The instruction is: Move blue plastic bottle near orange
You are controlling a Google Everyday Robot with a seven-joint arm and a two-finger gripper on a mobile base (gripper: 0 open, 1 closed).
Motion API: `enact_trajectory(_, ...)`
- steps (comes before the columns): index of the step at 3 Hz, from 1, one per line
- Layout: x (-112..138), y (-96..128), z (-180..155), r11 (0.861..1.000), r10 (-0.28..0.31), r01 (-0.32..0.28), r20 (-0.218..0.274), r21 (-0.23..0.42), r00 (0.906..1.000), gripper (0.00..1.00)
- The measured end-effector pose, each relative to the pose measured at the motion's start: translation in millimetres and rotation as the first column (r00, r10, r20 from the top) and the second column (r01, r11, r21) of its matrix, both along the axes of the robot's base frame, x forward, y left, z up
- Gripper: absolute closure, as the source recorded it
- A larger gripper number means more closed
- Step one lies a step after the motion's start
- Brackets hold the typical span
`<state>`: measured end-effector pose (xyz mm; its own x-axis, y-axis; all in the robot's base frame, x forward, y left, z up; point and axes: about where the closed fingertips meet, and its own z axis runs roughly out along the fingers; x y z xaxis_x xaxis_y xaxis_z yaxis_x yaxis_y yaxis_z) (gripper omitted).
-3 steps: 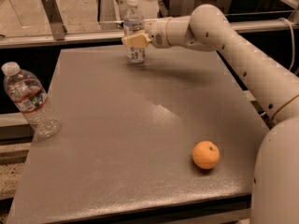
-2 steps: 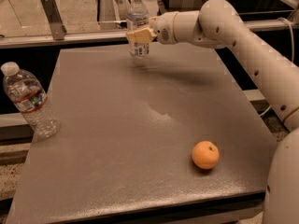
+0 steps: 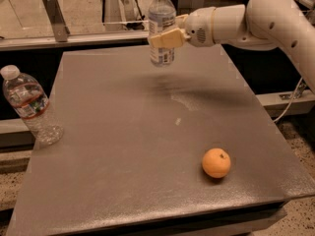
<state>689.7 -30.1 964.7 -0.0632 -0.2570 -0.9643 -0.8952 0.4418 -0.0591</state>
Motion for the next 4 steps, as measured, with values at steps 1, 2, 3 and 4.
enact_trajectory(1,-44.1,-32.2,-15.6,0.999,0.039,-0.041,-0.074,-0.034,0.9965,1.0)
enact_trajectory(2,-44.2,-32.2,-15.6,0.999,0.039,-0.041,-0.074,-0.034,0.9965,1.0)
enact_trajectory(3,-64.4,-35.8,-20.7,0.996,0.072,-0.075,-0.087,-0.039,0.9936,1.0)
enact_trajectory(4,-104.3,-38.9,-23.5,0.993,0.117,-0.12,-0.091,-0.024,0.989,1.0)
